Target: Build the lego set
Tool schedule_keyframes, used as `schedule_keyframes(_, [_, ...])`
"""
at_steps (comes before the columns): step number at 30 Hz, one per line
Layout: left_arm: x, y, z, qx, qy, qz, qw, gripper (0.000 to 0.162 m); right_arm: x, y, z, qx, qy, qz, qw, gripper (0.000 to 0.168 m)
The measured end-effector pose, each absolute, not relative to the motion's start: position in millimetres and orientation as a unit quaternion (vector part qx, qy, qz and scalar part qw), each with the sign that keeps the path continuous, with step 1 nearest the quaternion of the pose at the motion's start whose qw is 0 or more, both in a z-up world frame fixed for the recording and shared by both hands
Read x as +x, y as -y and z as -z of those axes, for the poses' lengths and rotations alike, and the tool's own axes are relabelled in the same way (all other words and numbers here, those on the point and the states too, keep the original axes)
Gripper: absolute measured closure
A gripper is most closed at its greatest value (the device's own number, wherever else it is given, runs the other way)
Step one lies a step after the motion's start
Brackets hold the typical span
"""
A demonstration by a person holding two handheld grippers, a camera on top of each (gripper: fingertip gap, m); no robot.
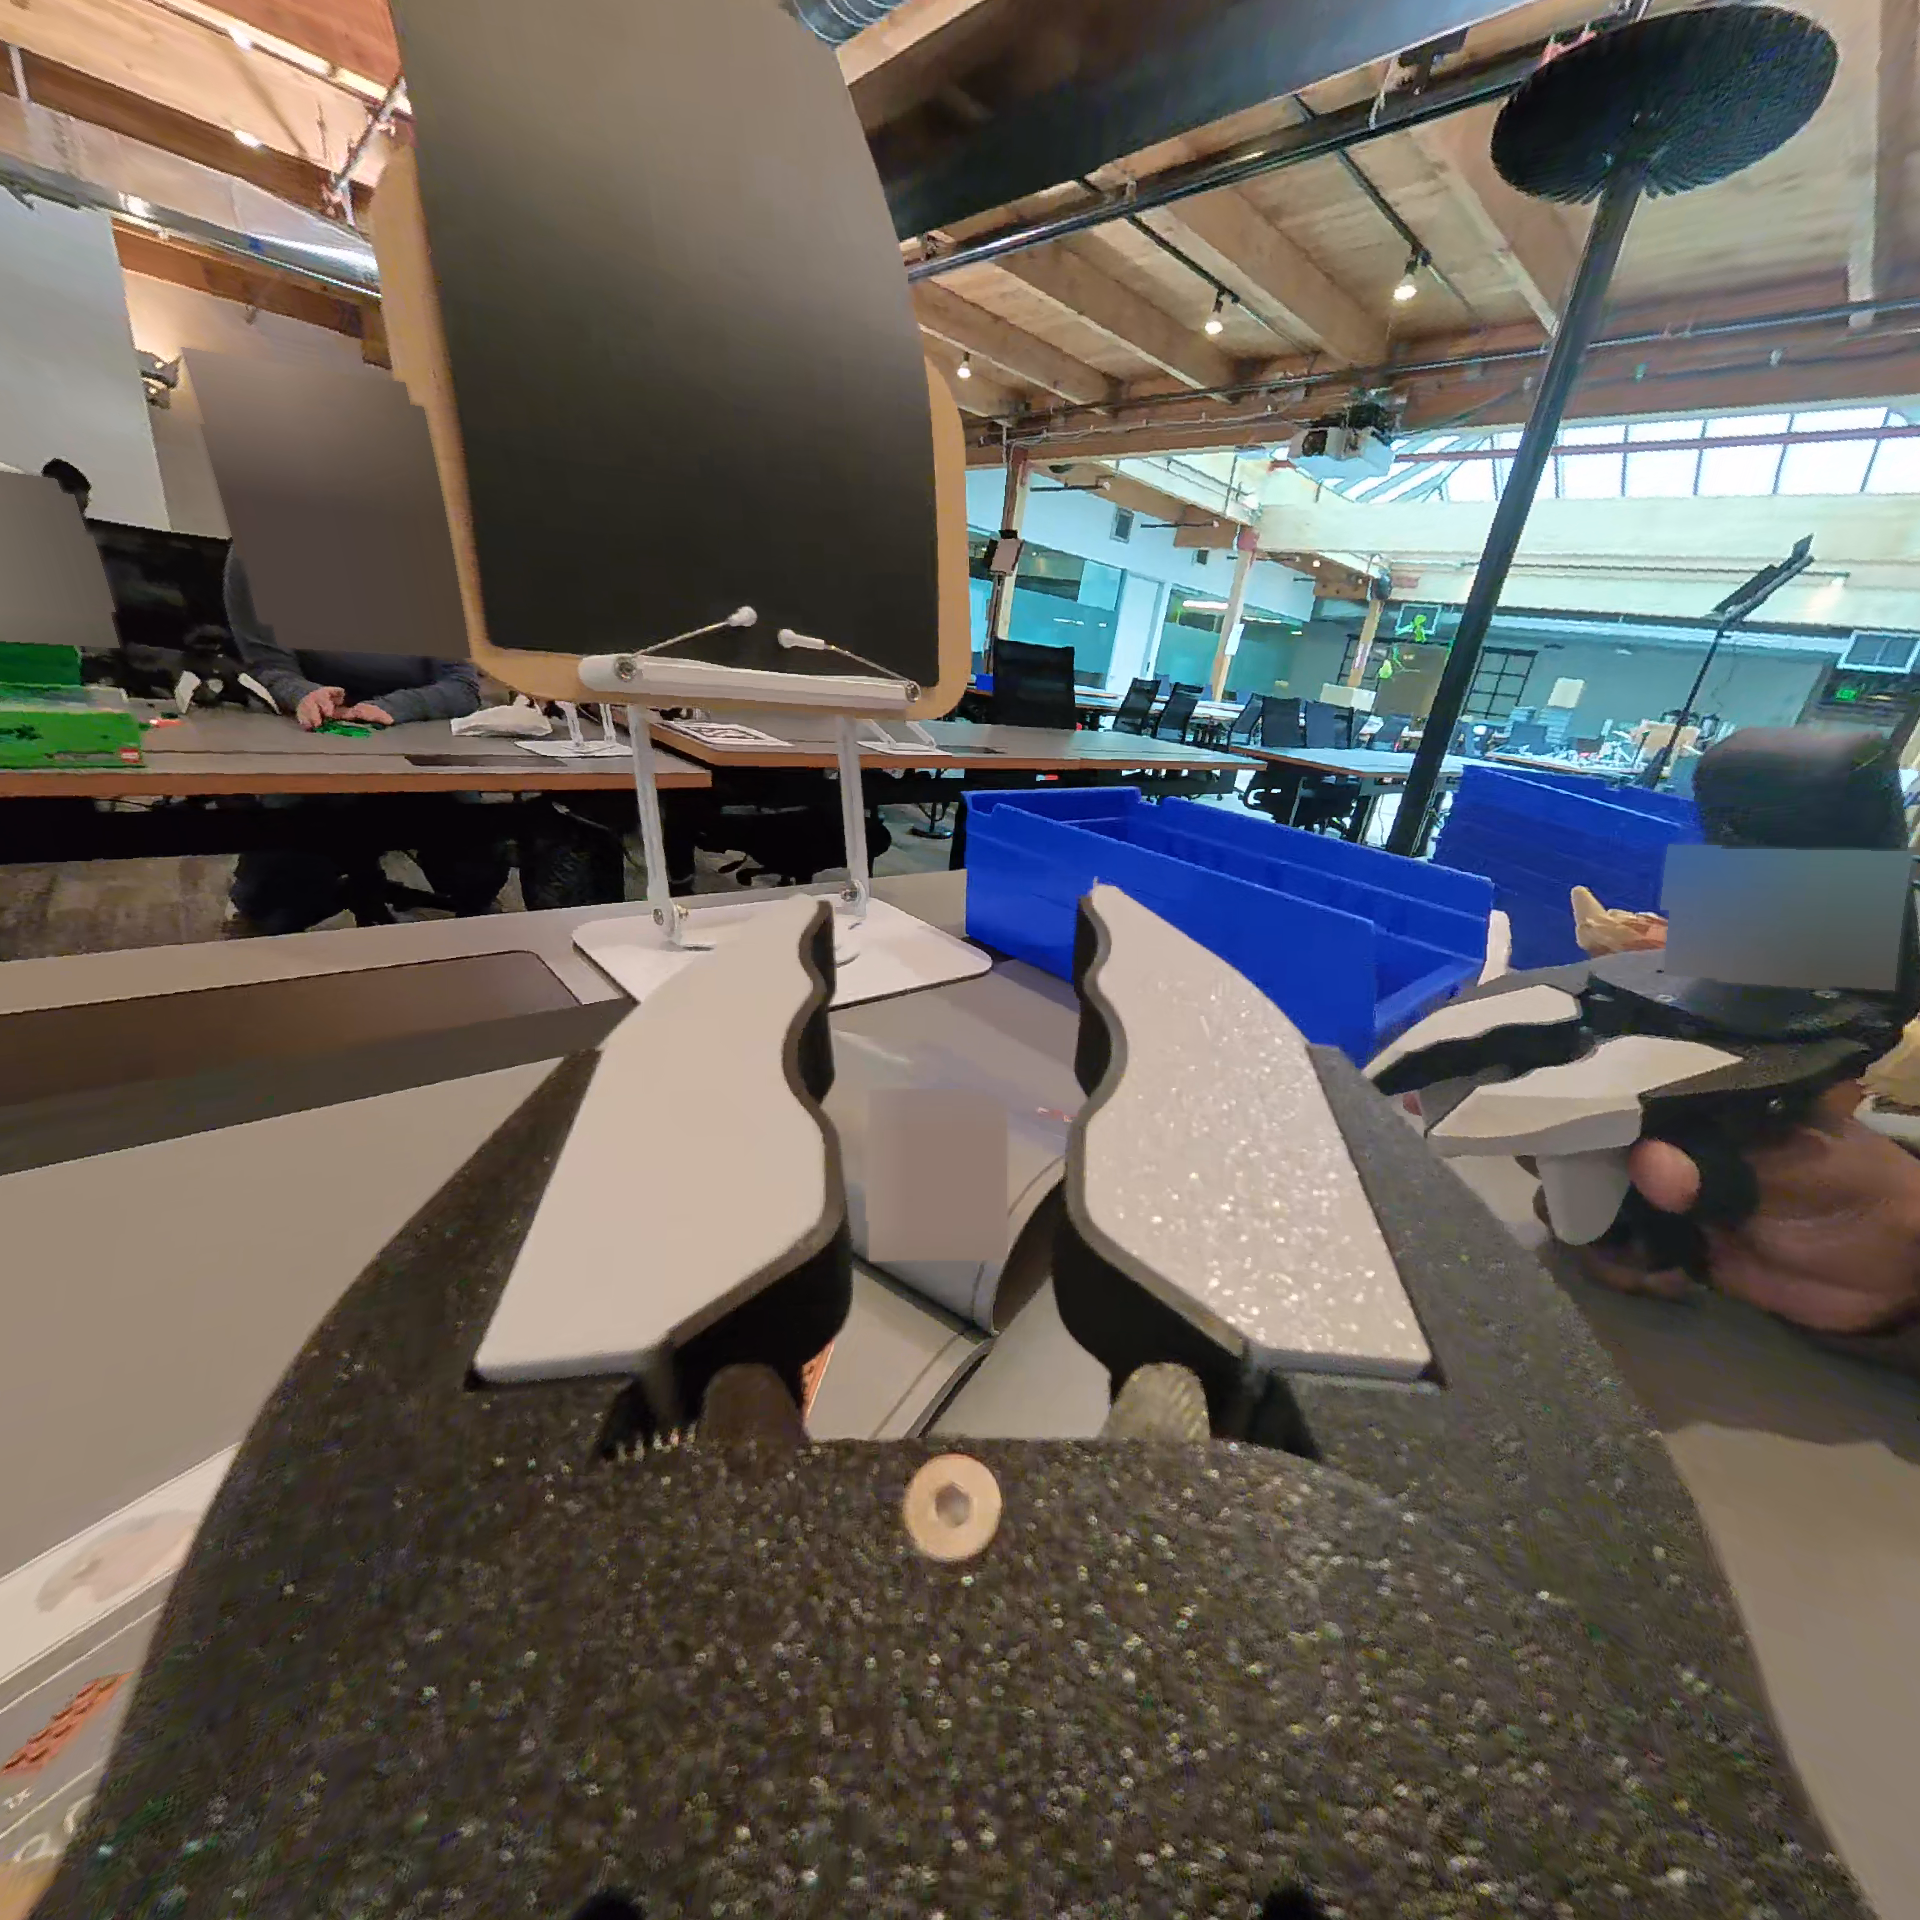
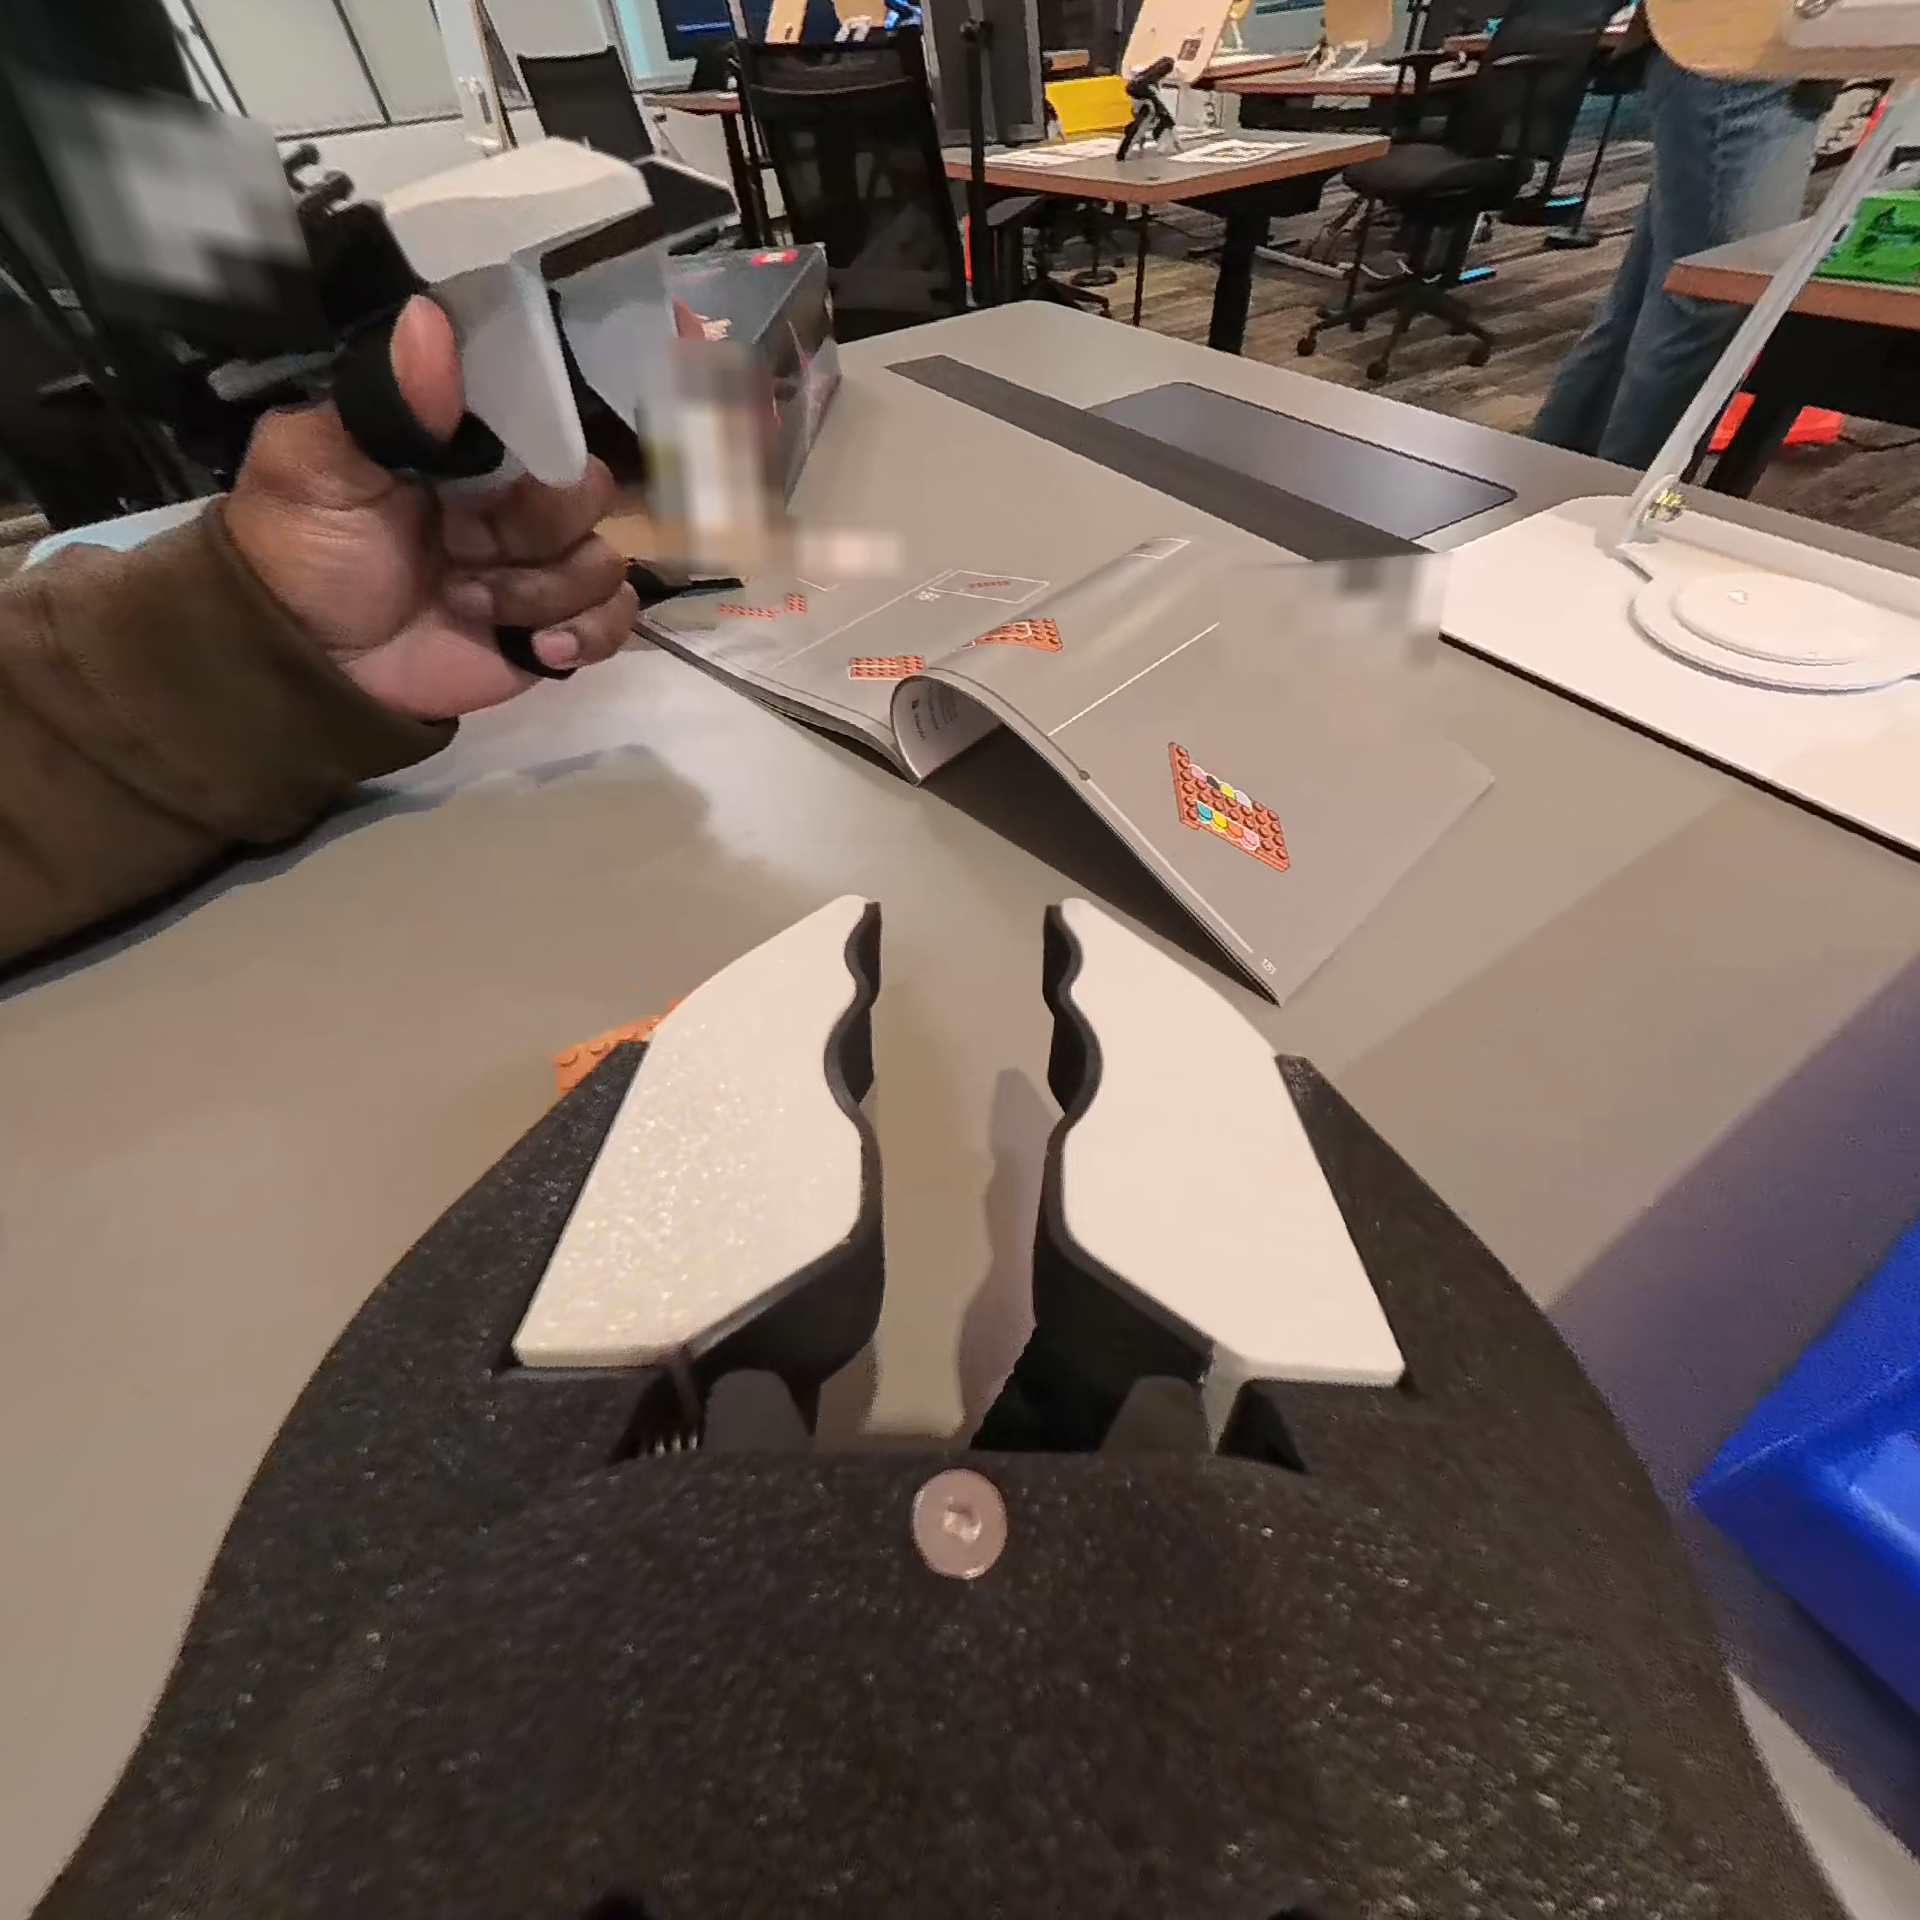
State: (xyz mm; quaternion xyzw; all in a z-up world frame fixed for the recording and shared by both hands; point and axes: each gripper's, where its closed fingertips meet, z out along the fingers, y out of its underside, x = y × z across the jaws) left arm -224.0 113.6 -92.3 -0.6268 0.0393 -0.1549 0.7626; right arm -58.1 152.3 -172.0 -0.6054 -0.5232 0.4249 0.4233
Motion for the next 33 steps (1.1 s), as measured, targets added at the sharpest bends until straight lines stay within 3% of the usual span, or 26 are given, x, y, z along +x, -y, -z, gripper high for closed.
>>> schedule_keyframes(26, [-202, -124, 111, -0.657, -0.065, 0.184, 0.728, 0.118, -64, -133, 165, -0.572, 0.553, -0.459, 0.395, 0.164])
schedule_keyframes(33, [-198, -124, 112, -0.657, -0.068, 0.19, 0.726, 0.118, -37, -139, 122, -0.548, 0.557, -0.455, 0.428, 0.168])
